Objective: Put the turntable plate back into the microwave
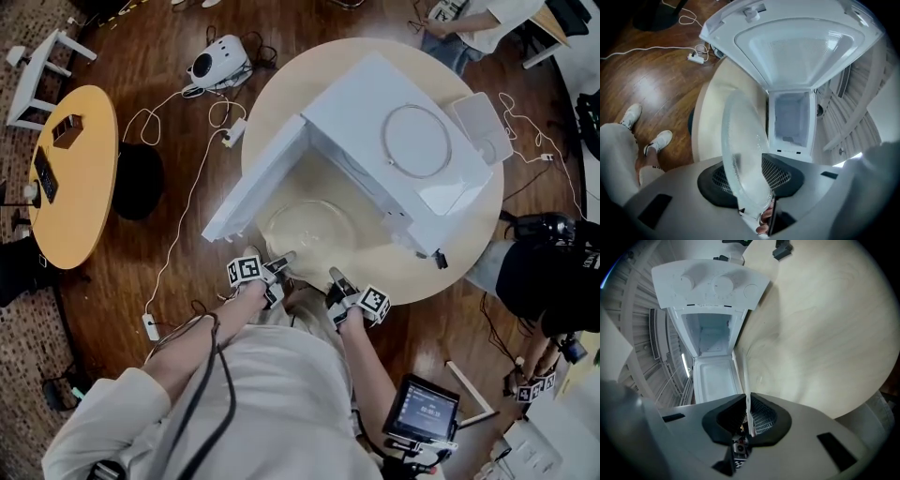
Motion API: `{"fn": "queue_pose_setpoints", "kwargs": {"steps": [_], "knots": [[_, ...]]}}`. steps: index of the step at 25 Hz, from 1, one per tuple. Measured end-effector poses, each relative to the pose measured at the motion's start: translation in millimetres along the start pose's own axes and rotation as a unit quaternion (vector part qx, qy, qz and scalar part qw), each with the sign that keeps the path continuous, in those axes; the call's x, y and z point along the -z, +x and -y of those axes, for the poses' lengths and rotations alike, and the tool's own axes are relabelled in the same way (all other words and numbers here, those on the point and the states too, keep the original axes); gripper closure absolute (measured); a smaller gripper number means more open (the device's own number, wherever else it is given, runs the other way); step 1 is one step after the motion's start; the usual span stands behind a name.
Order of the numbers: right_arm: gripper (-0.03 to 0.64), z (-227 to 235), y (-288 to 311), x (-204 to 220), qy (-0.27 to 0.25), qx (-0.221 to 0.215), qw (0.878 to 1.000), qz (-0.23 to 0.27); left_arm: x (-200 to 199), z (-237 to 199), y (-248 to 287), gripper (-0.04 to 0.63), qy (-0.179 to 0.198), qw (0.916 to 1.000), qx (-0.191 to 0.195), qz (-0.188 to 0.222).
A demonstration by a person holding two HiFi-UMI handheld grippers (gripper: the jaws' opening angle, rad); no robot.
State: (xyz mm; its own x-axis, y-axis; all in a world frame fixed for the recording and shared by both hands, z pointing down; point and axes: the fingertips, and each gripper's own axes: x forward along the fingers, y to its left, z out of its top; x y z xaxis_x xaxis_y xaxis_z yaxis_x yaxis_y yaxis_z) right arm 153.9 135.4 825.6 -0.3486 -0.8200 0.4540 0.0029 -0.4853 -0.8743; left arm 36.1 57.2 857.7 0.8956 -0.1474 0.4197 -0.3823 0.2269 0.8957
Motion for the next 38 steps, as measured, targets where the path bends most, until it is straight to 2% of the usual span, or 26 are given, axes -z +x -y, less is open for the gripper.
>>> {"fn": "queue_pose_setpoints", "kwargs": {"steps": [2,4,6,9,14,18,21,25,26,29,30,33,38], "knots": [[0.584,-5.5,0.5,3.5,0.006,-0.01,1.0,0.0,-0.9,9.0,5.4,0.44,-0.004,0.9999,0.01,0.005],[0.584,-8.0,-0.3,2.2,0.021,-0.021,1.0,0.007,-3.0,18.6,6.7,0.516,-0.004,0.9996,0.025,0.01],[0.584,-6.2,-3.6,0.5,0.034,-0.025,0.999,0.012,-2.1,24.7,6.2,0.534,-0.012,0.9991,0.038,0.011],[0.584,-5.6,-8.3,-1.1,0.044,-0.043,0.998,0.017,0.1,31.5,6.0,0.545,-0.018,0.9986,0.047,0.015],[0.584,-6.5,-16.6,-3.8,0.054,-0.069,0.996,0.015,3.9,53.5,5.2,0.545,0.005,0.9981,0.058,0.018],[0.584,-11.3,-22.5,0.2,0.013,-0.069,0.998,-0.005,9.7,59.5,0.6,0.548,-0.001,0.9983,0.055,0.02],[0.581,-27.2,-25.9,3.5,-0.051,-0.093,0.994,-0.021,6.7,78.1,-4.4,0.551,0.016,0.9966,0.078,0.021],[0.57,-51.5,-29.3,10.5,-0.095,-0.132,0.986,-0.035,7.1,113.0,-12.8,0.557,0.035,0.9932,0.109,0.02],[0.562,-58.0,-29.8,11.9,-0.11,-0.137,0.984,-0.037,8.3,120.9,-15.1,0.557,0.039,0.9924,0.115,0.019],[0.485,-83.1,-28.7,13.7,-0.141,-0.159,0.976,-0.043,11.2,138.2,-21.3,0.557,0.043,0.9921,0.117,0.011],[0.457,-91.3,-27.8,14.1,-0.146,-0.167,0.974,-0.046,12.6,145.4,-22.1,0.557,0.045,0.9912,0.124,0.006],[0.453,-111.2,-26.5,15.1,-0.148,-0.181,0.971,-0.055,15.8,164.4,-23.5,0.557,0.056,0.9884,0.141,-0.007],[0.453,-153.6,-31.3,7.7,-0.111,-0.234,0.965,-0.037,11.9,200.9,-30.5,0.557,0.058,0.9825,0.177,-0.007]]}}
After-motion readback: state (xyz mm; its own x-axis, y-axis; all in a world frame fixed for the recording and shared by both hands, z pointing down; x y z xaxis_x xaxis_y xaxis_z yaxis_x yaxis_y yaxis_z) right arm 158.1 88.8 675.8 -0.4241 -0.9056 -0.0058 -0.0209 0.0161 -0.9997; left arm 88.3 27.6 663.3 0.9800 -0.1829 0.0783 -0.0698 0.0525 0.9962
